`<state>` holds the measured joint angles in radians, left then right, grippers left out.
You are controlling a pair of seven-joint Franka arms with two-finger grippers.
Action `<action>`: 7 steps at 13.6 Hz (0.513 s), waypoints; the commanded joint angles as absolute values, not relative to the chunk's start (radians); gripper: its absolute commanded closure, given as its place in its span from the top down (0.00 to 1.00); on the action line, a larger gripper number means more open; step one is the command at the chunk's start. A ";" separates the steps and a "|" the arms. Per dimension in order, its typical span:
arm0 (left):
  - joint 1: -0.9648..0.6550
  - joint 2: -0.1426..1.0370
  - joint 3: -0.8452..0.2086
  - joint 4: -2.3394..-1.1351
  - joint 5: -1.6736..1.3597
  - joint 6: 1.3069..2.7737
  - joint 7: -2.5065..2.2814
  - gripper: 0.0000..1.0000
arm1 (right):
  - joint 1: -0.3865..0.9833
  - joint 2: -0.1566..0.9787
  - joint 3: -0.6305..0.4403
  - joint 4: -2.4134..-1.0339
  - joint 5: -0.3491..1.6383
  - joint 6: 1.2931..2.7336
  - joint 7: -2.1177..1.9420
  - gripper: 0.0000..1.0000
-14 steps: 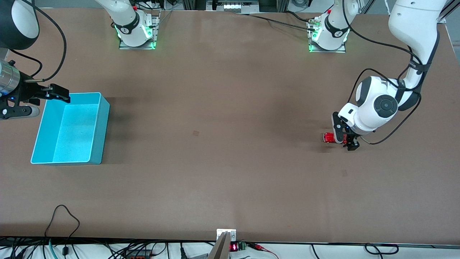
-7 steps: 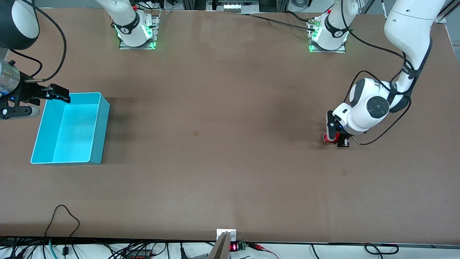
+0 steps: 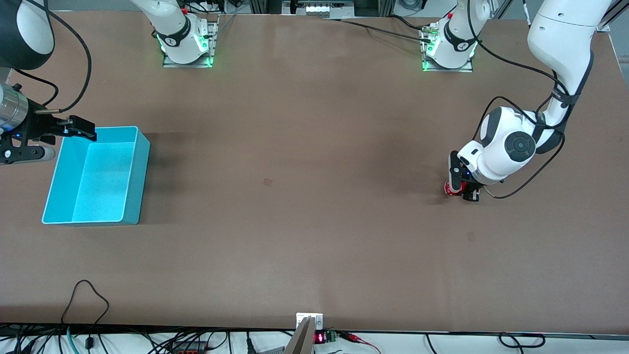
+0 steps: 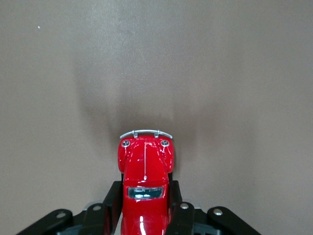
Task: Wind red beetle toy and store in blue box
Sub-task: 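Close the left gripper on the red car against the table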
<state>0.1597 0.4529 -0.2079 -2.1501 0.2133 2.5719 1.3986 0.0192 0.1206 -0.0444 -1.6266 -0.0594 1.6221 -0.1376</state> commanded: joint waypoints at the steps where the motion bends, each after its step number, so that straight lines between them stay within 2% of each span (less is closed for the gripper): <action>1: 0.215 0.466 -0.221 -2.146 0.229 2.571 1.419 0.16 | 0.015 0.124 -0.041 -1.611 -0.061 1.605 -0.144 1.00; 7: 0.420 0.528 -0.221 -2.109 0.232 2.572 1.552 0.17 | 0.015 0.124 -0.041 -1.611 -0.060 1.601 -0.144 1.00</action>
